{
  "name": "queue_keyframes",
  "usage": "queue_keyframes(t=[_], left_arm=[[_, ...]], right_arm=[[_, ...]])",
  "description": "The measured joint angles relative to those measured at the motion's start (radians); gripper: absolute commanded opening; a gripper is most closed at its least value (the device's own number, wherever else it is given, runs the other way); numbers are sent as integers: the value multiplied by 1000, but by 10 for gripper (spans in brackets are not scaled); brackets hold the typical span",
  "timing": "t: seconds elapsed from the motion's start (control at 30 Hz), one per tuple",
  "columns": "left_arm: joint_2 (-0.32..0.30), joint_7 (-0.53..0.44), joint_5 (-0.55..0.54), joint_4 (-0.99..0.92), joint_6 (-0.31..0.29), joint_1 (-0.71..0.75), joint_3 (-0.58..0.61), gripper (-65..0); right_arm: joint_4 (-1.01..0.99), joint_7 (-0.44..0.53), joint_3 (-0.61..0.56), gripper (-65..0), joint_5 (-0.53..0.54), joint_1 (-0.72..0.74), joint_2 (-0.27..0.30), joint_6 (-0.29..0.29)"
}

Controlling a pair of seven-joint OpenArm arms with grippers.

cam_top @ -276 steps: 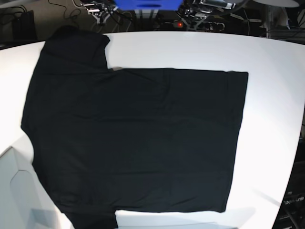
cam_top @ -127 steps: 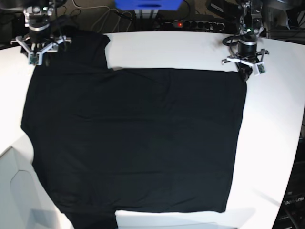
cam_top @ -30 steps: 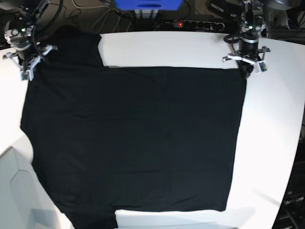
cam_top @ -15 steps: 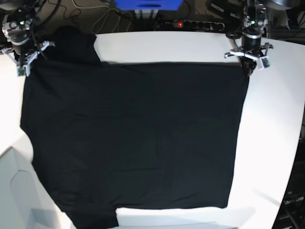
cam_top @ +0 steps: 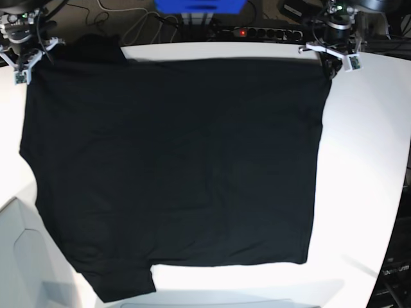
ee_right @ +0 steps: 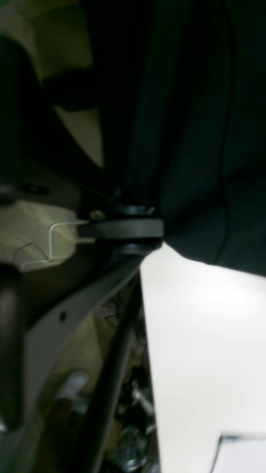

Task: Fold the T-shirt properly
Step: 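Lift the grasped edges and pull them toward the hem with both grippers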

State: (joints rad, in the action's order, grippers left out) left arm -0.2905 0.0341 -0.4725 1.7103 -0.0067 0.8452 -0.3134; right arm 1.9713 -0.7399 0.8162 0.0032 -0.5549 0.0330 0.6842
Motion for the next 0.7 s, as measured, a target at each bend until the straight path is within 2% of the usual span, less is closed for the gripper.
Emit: queue_keyframes(t=[0.2, 0.43, 0.7], left_arm=[[3, 2, 0, 18, 4, -20, 0, -650], [2, 4, 0, 53, 4, -112, -34, -650], [3, 22, 0, 43, 3, -265, -31, -650]], right_arm=[[1, -3, -3, -650, -1, 69, -2, 0], [3, -21, -11, -650, -12, 194, 0, 0], [-6, -26, -121, -650, -23, 339, 5, 0]])
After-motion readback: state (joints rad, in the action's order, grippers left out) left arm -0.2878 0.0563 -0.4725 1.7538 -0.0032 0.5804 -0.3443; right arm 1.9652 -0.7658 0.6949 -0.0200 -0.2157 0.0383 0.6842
